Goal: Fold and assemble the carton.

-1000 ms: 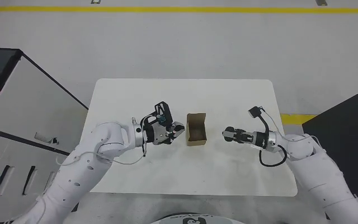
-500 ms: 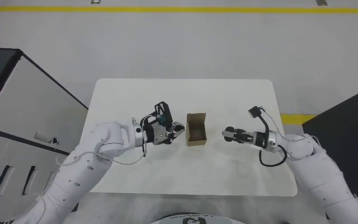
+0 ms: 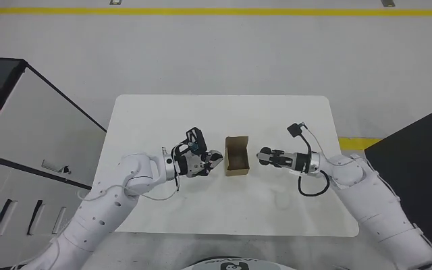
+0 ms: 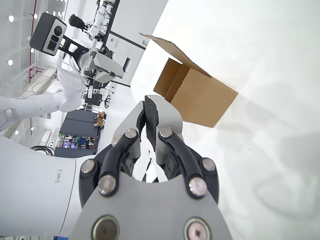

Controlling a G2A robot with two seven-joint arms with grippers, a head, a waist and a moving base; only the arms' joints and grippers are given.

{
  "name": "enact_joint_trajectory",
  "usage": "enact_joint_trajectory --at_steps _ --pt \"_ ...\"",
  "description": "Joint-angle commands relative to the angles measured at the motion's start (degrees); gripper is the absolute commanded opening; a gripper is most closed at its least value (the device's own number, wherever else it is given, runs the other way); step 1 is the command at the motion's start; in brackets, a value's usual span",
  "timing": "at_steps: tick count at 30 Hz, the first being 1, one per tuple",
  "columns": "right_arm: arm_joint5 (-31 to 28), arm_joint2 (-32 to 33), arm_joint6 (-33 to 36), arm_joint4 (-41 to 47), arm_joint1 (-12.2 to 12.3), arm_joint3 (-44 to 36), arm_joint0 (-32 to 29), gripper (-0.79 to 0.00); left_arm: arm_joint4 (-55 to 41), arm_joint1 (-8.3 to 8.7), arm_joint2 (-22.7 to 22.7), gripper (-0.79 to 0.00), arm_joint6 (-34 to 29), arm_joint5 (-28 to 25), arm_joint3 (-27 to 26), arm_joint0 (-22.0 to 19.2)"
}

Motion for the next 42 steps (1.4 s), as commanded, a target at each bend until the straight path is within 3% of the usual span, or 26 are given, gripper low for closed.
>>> enact_joint_trajectory --at_steps 1,11,13,23,32,42 --pt "-0.6 -1.7 -1.0 -0.1 -0.7 1.5 1.5 -0.785 -0.1 -0.42 0.8 -0.785 3.1 0.2 2.7 -0.4" --pt "-2.5 -3.1 0.1 -0.9 -1.3 2.4 4.1 -0.785 1.0 -0.72 1.4 -0.785 3.4 1.2 3.4 -1.4" --pt "-2.0 -3.2 -0.7 -1.4 -1.4 2.3 3.8 -0.785 1.6 -0.86 1.4 -0.785 3.2 4.0 4.8 -1.1" --pt "-0.1 -4.1 -10.5 -5.2 -2.5 4.1 2.5 -0.785 3.0 -3.34 7.4 -0.785 8.2 5.1 12.5 -4.6" --pt "1.1 -6.3 -12.6 -7.3 -3.8 6.5 3.5 -0.785 3.4 -5.64 11.8 -0.785 10.3 4.8 17.5 -8.5" --pt "0.9 -8.9 -12.9 -7.8 -5.3 8.7 5.2 -0.785 3.8 -7.02 13.5 -0.785 10.7 3.6 20.6 -10.3"
